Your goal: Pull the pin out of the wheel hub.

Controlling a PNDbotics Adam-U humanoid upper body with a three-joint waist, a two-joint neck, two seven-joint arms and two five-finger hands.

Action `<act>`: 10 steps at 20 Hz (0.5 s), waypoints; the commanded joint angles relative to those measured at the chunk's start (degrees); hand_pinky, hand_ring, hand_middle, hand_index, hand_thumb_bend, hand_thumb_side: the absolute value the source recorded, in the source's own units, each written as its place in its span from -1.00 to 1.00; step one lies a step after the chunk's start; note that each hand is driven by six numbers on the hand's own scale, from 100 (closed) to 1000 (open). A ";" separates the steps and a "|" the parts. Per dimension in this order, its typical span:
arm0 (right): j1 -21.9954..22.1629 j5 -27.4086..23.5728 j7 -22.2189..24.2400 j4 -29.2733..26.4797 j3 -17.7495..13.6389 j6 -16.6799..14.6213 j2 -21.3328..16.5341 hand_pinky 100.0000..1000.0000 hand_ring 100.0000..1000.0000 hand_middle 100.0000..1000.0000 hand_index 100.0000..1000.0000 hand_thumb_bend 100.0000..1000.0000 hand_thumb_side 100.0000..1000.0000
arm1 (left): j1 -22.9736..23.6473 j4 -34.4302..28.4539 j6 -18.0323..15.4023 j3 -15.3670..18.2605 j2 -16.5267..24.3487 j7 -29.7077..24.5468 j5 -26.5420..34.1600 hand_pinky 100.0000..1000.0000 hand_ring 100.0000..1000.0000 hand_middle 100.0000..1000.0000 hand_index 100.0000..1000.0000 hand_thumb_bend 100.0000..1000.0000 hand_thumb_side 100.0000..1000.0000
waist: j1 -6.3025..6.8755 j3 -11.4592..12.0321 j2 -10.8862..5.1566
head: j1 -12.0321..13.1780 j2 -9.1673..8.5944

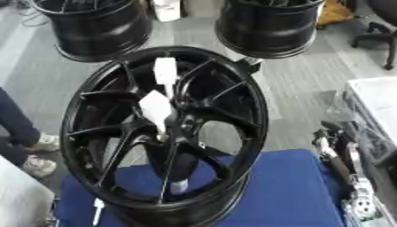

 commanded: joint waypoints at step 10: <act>-0.12 -0.22 -1.21 -1.35 -1.19 0.29 0.44 0.23 0.15 0.18 0.63 -1.00 0.18 | 7.25 -10.98 17.05 6.24 -21.12 -0.44 -6.93 0.28 0.06 0.10 0.50 -0.39 0.55 | -1.67 2.11 0.83 | 1.54 0.87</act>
